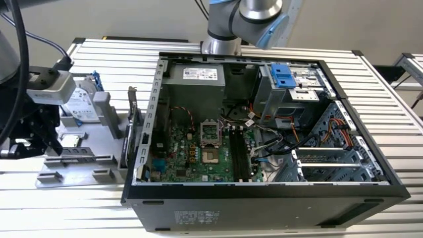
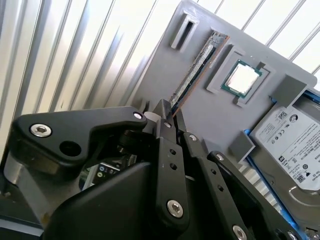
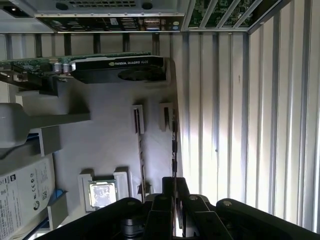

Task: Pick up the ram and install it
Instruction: 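Pick up the ram and move it above insertion slot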

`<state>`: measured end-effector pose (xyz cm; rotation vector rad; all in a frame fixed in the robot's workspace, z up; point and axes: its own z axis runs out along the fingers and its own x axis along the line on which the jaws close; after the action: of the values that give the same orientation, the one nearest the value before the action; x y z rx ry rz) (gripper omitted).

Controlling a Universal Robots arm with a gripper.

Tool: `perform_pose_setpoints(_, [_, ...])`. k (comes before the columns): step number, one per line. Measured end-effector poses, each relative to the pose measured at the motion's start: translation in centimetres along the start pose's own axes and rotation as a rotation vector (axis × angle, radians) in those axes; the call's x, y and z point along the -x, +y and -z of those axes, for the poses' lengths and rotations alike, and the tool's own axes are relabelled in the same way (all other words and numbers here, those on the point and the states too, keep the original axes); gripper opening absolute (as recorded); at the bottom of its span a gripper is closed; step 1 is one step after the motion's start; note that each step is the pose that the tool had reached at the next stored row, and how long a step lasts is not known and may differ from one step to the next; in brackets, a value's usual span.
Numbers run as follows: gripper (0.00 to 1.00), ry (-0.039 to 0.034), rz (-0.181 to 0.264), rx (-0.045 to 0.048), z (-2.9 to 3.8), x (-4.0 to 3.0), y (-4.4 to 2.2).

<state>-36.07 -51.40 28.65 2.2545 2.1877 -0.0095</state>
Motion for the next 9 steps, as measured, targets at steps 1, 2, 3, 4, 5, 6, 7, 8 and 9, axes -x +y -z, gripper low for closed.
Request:
perform_pose_setpoints(1, [0.00,0.0000,-0.001,0.0000,0.12,0.00,0.00])
perform_pose_setpoints(2, [0.00,0.0000,-0.002,0.0000,0.25,0.00,0.00])
perform_pose_setpoints(3, [0.00,0.0000,-0.003,0.0000,0.37,0.00,0.00])
perform_pose_setpoints(4, [0.00,0.0001,-0.004,0.0001,0.49,0.00,0.00])
perform_pose_setpoints(5, [0.00,0.0001,-0.005,0.0000,0.61,0.00,0.00])
perform_pose_setpoints(6, [0.00,0.0000,-0.006,0.0000,0.74,0.00,0.00])
perform_pose_setpoints(7, [0.00,0.0000,-0.007,0.0000,0.86,0.00,0.00])
perform_pose_setpoints(8, [0.00,0.0001,-0.008,0.0000,0.98,0.00,0.00])
perform_pose_setpoints(9, [0.00,0.0000,-0.009,0.0000,1.10,0.00,0.00])
